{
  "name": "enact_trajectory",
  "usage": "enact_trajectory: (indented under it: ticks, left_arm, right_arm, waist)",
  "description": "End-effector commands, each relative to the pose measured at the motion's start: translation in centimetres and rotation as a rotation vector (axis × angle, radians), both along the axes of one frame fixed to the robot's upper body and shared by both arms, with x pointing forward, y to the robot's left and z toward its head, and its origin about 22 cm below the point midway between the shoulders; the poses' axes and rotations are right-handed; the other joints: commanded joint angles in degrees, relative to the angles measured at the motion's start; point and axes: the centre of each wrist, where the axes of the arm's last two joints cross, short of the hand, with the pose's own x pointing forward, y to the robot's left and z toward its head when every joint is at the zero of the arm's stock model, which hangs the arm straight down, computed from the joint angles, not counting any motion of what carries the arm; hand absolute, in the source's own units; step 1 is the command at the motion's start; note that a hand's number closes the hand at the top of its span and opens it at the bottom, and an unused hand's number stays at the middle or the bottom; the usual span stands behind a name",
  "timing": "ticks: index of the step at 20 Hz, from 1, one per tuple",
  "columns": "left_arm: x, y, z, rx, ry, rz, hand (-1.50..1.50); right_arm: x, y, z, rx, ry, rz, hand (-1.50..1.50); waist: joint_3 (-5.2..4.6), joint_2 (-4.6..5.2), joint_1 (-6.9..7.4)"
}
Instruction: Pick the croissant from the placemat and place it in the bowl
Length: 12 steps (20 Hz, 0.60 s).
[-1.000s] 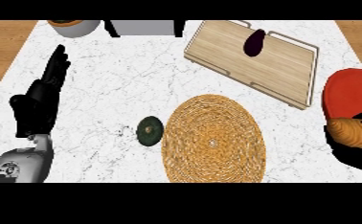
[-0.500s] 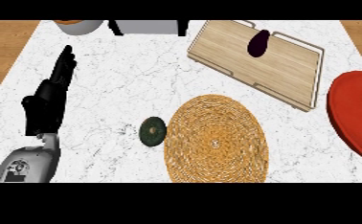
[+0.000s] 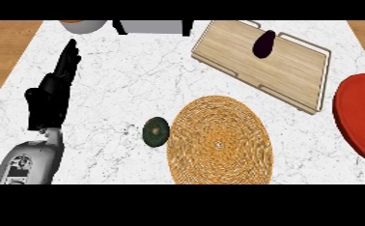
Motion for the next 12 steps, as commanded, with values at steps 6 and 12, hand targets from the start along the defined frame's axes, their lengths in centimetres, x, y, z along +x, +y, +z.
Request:
enact_trajectory:
  ticks: [6,12]
  left_arm:
    - [0.8,-0.9,1.0,-0.011,-0.013,-0.020,0.00]
    - [-0.4,1.1,-0.8,-0.006,0.014,-0.005,0.00]
  right_arm:
    - [2.4,-1.3,-1.1,0.240,-0.008,0.165,-1.50]
    - [-0.2,-4.2,-1.1,0.310,-0.165,0.171,-1.50]
  waist:
    - [0.14,0.33,0.62]
    - [0.01,-0.02,-0.29]
